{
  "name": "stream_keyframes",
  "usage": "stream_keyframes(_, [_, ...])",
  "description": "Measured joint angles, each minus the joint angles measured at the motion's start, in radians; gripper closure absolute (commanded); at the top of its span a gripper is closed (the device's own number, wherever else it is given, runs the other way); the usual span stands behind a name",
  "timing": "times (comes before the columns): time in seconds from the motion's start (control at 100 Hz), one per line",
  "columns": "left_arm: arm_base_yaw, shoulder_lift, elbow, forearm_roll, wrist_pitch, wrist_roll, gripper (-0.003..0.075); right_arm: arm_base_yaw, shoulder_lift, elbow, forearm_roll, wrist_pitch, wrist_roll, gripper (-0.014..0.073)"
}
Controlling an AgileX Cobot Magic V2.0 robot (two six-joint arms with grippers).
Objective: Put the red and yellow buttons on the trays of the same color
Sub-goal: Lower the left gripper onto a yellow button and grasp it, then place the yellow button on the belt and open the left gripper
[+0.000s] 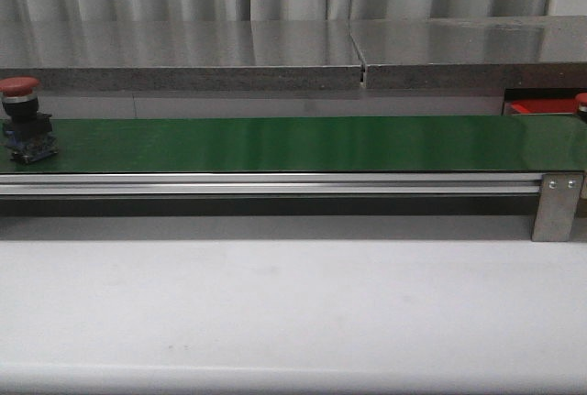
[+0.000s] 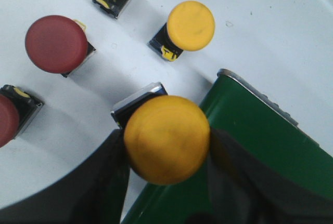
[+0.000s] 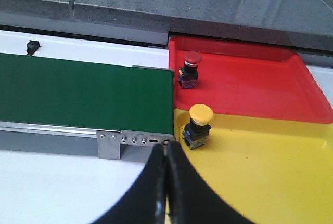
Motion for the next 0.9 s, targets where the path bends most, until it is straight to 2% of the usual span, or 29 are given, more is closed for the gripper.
stream_keyframes(0.2, [-0.022, -0.057, 0.008, -0.002, 0.016, 0.031, 0.0564, 0.0, 0.0, 0.0, 0.0, 0.0, 0.0, 0.0711])
stream_keyframes(0.57, [-0.073, -0.2, 0.198, -0.01, -0.041, 0.106, 0.0564, 0.0, 0.0, 0.0, 0.0, 0.0, 0.0, 0.0711])
stream_keyframes(0.9, [-0.079, -0.216, 0.282, -0.018, -0.077, 0.119, 0.0564, 0.0, 0.0, 0.0, 0.0, 0.0, 0.0, 0.0711])
